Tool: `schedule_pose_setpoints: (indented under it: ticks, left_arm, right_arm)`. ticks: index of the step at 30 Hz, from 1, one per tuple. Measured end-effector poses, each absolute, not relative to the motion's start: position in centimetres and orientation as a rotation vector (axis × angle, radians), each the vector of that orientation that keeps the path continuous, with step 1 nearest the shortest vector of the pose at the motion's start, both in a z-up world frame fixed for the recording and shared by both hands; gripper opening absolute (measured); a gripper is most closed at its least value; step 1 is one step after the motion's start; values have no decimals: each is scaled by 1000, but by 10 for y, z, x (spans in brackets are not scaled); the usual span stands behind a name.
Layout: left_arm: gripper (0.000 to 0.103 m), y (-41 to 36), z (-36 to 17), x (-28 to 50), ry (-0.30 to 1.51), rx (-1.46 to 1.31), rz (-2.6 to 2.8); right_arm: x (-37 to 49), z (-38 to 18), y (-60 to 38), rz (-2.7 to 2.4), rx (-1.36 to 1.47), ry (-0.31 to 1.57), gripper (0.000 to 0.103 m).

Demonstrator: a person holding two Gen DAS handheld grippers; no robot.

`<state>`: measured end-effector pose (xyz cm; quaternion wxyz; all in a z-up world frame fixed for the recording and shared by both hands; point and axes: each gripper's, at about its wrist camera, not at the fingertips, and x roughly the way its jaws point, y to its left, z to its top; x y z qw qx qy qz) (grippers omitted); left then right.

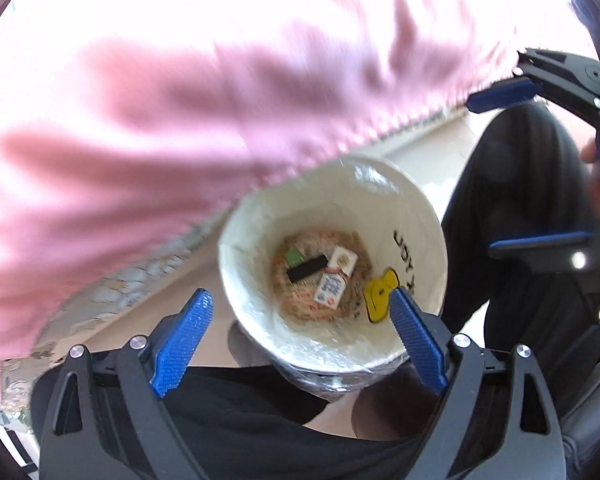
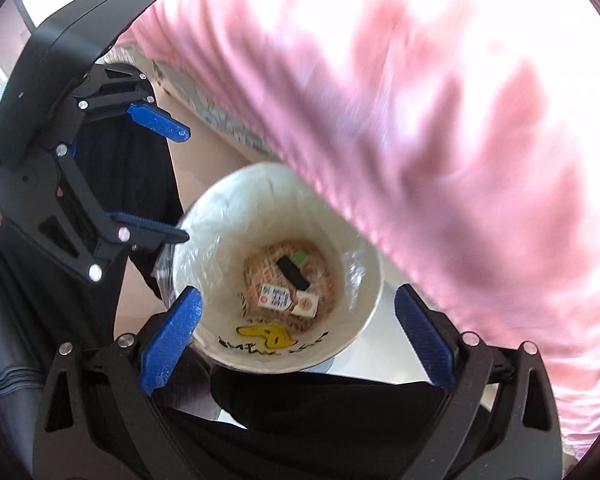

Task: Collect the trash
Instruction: 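Move both open tools back over the bed toward the red block and white box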

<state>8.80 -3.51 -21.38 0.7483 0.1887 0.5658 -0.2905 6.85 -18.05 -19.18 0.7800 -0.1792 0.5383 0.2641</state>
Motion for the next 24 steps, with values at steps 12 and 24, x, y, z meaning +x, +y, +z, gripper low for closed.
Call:
schedule_pose_setpoints:
  ticks: [12,24]
  left_arm:
    - [92,-19,-139,117,1110,360,-537]
    - [93,-12,-54,196,1012,410,-457]
  right_arm:
    - [78,-138,-195,521,-367,1066,95]
    - [123,-86,-224,488,-439,1023,95]
